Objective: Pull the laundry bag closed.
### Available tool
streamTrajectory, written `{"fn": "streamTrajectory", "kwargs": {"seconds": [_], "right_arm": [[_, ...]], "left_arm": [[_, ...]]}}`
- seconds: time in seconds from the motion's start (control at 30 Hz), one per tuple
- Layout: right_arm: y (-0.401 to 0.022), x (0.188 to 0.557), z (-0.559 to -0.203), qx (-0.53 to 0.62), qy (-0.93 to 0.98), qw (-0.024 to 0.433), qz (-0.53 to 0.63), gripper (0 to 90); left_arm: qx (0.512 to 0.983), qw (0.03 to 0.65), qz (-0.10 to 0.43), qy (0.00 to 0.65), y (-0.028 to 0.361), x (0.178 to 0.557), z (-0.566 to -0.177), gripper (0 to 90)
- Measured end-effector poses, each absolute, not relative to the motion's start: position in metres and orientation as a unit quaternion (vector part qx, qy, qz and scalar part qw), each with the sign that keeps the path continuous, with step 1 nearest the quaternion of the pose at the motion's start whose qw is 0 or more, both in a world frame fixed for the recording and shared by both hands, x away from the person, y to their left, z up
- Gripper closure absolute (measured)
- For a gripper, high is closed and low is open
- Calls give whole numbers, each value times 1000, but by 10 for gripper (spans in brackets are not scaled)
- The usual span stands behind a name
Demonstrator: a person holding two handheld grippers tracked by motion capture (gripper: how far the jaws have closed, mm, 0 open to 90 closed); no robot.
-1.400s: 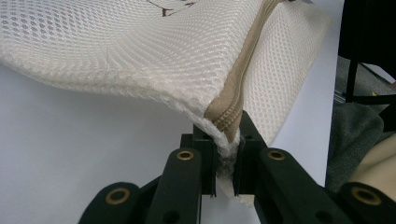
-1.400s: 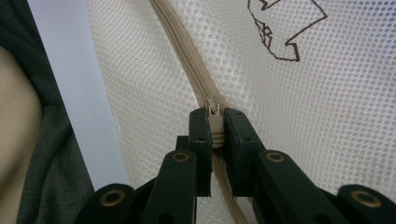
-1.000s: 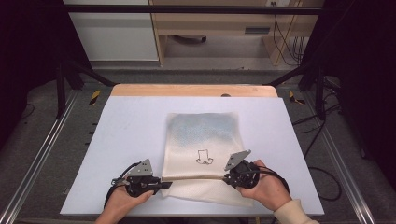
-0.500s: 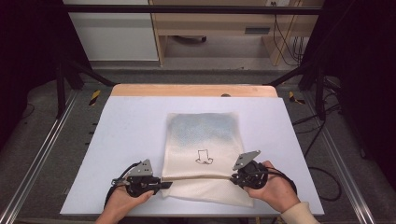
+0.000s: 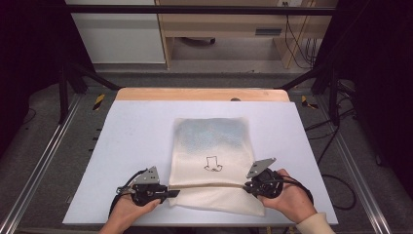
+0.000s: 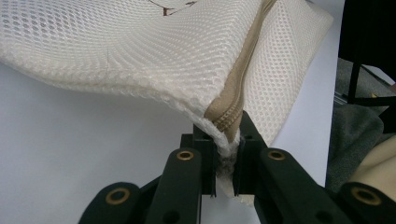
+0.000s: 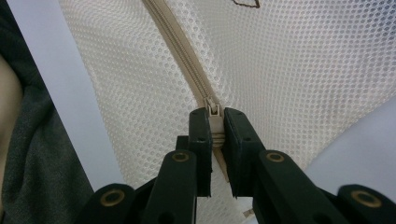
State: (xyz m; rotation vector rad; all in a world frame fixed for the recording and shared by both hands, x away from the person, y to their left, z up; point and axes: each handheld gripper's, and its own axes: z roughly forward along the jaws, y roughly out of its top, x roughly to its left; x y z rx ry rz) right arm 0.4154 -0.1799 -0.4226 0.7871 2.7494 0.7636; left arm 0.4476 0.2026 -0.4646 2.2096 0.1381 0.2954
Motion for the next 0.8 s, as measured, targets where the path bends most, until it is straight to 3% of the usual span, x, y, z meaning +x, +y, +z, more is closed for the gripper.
{"fn": "streamTrajectory", "kwargs": {"seconds": [0.8], "right_arm": [[-203,413,-425,287,916,99,263,823]], "left_arm": [[888,441,119,56,202,447,-465,824]]}}
